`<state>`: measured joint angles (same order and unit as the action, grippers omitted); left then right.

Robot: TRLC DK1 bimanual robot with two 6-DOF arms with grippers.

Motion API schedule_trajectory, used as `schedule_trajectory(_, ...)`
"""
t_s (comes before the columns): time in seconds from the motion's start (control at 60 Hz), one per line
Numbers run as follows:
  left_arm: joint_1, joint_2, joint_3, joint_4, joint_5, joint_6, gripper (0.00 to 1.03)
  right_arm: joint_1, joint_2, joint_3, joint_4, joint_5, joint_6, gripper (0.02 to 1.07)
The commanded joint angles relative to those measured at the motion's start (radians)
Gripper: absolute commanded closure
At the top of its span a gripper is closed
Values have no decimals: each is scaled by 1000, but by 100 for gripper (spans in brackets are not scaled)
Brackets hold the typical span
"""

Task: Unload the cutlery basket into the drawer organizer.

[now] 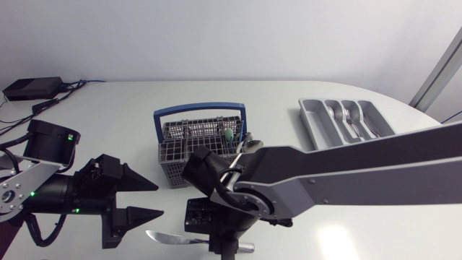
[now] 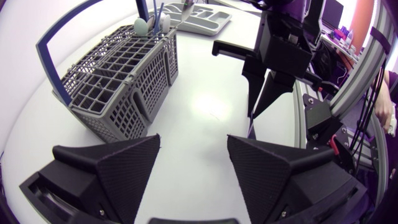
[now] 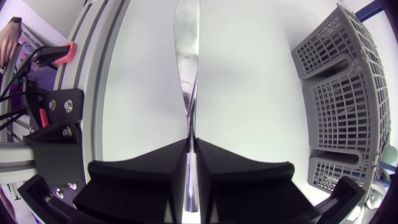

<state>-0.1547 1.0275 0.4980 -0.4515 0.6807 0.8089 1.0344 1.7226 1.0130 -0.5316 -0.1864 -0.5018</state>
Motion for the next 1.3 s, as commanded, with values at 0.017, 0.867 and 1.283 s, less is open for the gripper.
schedule_trajectory(0.017,-6,8,-13,2,17,10,29,-14,-32,-57,-10,2,3,101)
schedule_trajectory(0.867,83,350,168,-365,197,18,23,-46,-63,-122,67,13,12,101)
schedule_trajectory(1.283,139,618,358,-720,235,233,23,-50,-41,-71,101,45,39,101)
